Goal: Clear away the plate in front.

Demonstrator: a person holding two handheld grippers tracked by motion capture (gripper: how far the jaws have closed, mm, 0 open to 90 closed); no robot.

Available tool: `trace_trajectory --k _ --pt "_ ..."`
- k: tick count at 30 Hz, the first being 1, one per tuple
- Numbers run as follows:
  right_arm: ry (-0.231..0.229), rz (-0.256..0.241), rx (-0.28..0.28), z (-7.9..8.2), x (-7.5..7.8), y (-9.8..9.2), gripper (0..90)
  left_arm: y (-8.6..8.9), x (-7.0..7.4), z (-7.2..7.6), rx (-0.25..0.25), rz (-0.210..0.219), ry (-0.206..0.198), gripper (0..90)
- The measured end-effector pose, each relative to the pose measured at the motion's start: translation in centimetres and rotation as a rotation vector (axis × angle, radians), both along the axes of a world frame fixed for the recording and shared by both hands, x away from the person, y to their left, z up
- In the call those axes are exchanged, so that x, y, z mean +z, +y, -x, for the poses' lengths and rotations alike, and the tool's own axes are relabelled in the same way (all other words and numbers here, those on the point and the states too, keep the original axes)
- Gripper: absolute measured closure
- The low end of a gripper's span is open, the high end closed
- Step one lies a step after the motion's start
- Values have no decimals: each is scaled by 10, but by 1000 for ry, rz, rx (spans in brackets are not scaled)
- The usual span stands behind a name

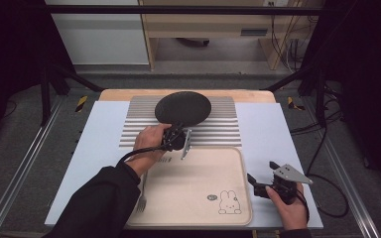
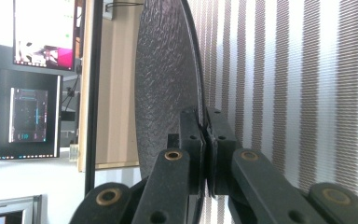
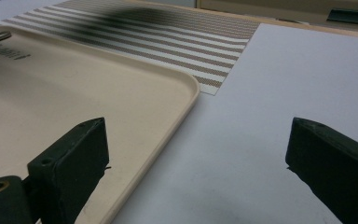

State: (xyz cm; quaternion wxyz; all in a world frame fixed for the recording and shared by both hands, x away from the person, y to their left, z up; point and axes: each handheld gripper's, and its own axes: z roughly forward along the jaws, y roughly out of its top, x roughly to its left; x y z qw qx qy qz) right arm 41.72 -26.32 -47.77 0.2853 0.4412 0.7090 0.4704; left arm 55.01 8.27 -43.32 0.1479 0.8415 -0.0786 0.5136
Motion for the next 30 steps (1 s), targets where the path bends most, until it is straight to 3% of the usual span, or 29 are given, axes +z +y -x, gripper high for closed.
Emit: trace_trajectory --k 18,30 --pt "-7 -1 -2 1 2 0 61 16 13 67 -87 14 -68 869" --pt "-8 -1 -5 2 2 0 60 23 12 99 -117 25 -86 868"
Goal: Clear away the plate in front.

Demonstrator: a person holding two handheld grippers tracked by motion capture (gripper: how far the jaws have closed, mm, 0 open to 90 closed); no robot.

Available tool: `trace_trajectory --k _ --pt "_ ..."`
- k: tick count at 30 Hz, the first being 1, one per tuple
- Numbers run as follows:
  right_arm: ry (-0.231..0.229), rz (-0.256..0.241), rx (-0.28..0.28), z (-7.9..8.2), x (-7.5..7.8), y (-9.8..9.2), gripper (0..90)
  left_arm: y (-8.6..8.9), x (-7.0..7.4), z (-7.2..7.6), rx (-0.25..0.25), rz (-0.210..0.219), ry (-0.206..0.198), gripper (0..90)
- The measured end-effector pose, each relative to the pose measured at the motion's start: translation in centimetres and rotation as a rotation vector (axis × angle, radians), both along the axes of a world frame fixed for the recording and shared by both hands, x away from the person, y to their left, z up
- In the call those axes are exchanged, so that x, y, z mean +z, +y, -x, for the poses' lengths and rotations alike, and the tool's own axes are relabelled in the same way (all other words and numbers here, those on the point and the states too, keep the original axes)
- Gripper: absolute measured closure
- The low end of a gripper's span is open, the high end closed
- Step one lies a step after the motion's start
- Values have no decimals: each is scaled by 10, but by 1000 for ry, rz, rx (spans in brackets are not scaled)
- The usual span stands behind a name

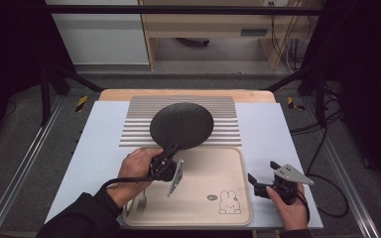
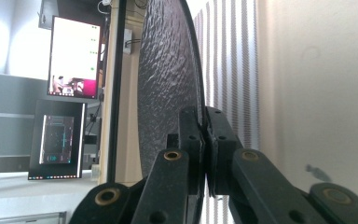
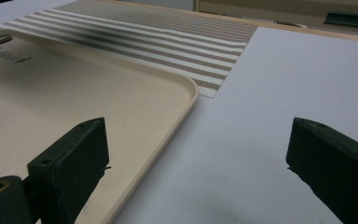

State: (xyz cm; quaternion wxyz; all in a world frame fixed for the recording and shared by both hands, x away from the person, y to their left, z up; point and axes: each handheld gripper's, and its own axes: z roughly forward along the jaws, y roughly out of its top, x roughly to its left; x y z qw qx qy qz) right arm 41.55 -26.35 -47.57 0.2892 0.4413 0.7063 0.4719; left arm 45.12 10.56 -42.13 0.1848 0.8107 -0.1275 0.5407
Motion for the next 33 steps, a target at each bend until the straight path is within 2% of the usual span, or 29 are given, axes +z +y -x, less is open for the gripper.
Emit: trace_trajectory --k 6,17,20,33 --pt "2 0 1 0 0 1 60 5 -7 14 -11 -26 7 867" --pt "2 0 -1 0 0 0 60 12 -15 36 -36 -20 17 865" --pt "-2 -1 -1 0 0 0 60 13 -15 42 -40 -31 14 865" --pt "-1 -2 -4 0 0 0 60 16 -22 55 -56 -37 33 864"
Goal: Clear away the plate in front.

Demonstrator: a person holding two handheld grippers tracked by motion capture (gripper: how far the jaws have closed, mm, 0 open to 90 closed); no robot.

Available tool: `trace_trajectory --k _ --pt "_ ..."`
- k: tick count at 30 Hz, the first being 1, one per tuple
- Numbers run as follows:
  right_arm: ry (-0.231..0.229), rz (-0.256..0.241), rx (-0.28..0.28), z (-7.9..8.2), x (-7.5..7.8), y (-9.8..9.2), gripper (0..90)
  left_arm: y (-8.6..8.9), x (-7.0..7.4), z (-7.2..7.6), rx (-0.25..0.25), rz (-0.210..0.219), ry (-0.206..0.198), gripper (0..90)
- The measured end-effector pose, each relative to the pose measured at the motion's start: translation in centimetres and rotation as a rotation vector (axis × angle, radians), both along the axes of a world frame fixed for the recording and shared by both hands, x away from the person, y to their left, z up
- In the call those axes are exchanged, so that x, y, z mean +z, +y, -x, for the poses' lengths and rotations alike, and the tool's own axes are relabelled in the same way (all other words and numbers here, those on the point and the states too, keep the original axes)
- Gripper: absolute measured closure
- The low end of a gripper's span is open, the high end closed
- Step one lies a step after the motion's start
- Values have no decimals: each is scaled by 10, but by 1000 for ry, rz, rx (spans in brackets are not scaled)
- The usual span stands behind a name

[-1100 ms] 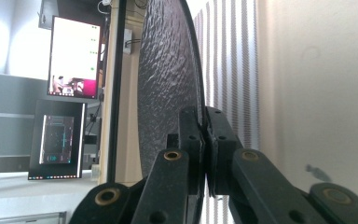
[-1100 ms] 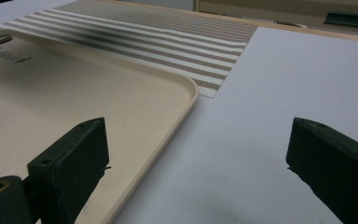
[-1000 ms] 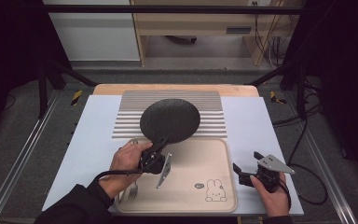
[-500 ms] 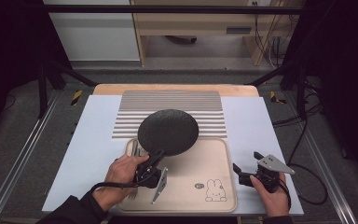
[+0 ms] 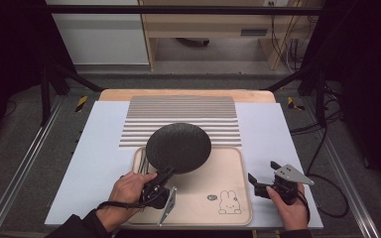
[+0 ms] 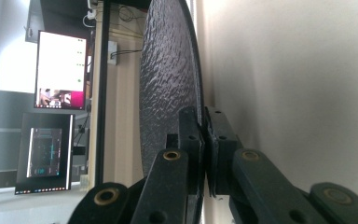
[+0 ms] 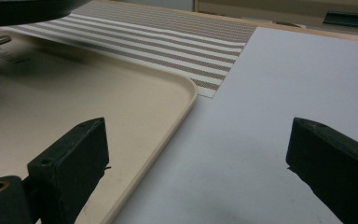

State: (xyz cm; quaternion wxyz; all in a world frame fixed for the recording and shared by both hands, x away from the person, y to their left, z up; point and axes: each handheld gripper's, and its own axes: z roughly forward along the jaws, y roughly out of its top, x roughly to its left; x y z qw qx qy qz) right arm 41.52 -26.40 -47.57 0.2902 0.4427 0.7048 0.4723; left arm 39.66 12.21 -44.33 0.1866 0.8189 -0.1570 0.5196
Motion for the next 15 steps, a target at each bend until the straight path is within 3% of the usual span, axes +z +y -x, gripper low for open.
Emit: trace_trajectory --k 15 --pt "0 2 0 0 0 0 61 1 -10 20 -26 -9 23 864"
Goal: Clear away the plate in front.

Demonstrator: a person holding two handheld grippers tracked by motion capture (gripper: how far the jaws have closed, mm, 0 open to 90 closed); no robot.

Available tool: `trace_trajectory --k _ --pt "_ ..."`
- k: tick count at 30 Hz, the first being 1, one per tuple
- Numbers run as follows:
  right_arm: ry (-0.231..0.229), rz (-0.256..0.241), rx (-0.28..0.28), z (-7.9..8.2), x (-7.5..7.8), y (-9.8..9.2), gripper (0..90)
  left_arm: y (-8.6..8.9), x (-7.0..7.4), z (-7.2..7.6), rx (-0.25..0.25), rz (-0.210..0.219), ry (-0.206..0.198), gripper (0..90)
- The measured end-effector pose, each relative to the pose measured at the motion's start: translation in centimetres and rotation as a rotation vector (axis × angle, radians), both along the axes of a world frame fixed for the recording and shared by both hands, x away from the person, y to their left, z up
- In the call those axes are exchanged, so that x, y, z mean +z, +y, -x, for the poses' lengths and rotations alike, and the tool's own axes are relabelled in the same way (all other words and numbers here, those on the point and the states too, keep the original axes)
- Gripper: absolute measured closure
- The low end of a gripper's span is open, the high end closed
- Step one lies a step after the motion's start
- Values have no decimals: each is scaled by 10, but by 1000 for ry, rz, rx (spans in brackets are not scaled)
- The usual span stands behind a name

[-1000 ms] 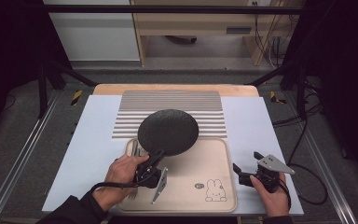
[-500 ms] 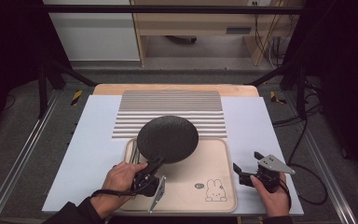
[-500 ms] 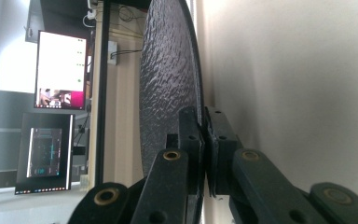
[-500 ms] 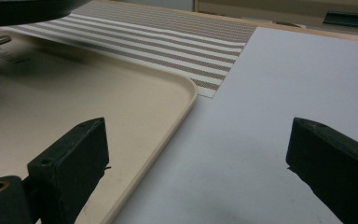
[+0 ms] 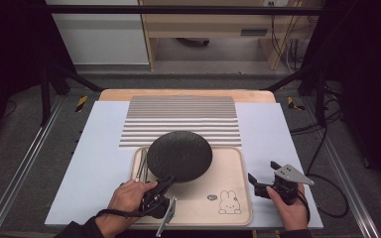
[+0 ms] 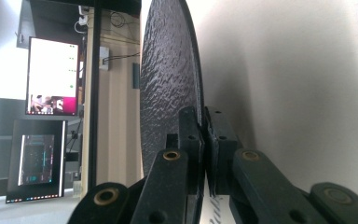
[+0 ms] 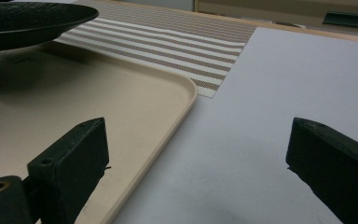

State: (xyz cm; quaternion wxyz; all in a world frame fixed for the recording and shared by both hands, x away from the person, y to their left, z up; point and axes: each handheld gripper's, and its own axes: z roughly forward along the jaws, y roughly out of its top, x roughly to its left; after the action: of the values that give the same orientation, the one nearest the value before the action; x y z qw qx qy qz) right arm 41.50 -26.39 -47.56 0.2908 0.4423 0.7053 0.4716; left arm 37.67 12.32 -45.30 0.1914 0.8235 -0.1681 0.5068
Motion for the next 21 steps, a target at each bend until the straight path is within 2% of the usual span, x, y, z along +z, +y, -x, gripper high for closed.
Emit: trace_trajectory --k 8,21 --pt "1 2 0 0 0 0 61 3 -7 12 -4 2 20 863" --pt "2 3 0 0 0 0 60 6 -17 21 -14 -10 41 861"
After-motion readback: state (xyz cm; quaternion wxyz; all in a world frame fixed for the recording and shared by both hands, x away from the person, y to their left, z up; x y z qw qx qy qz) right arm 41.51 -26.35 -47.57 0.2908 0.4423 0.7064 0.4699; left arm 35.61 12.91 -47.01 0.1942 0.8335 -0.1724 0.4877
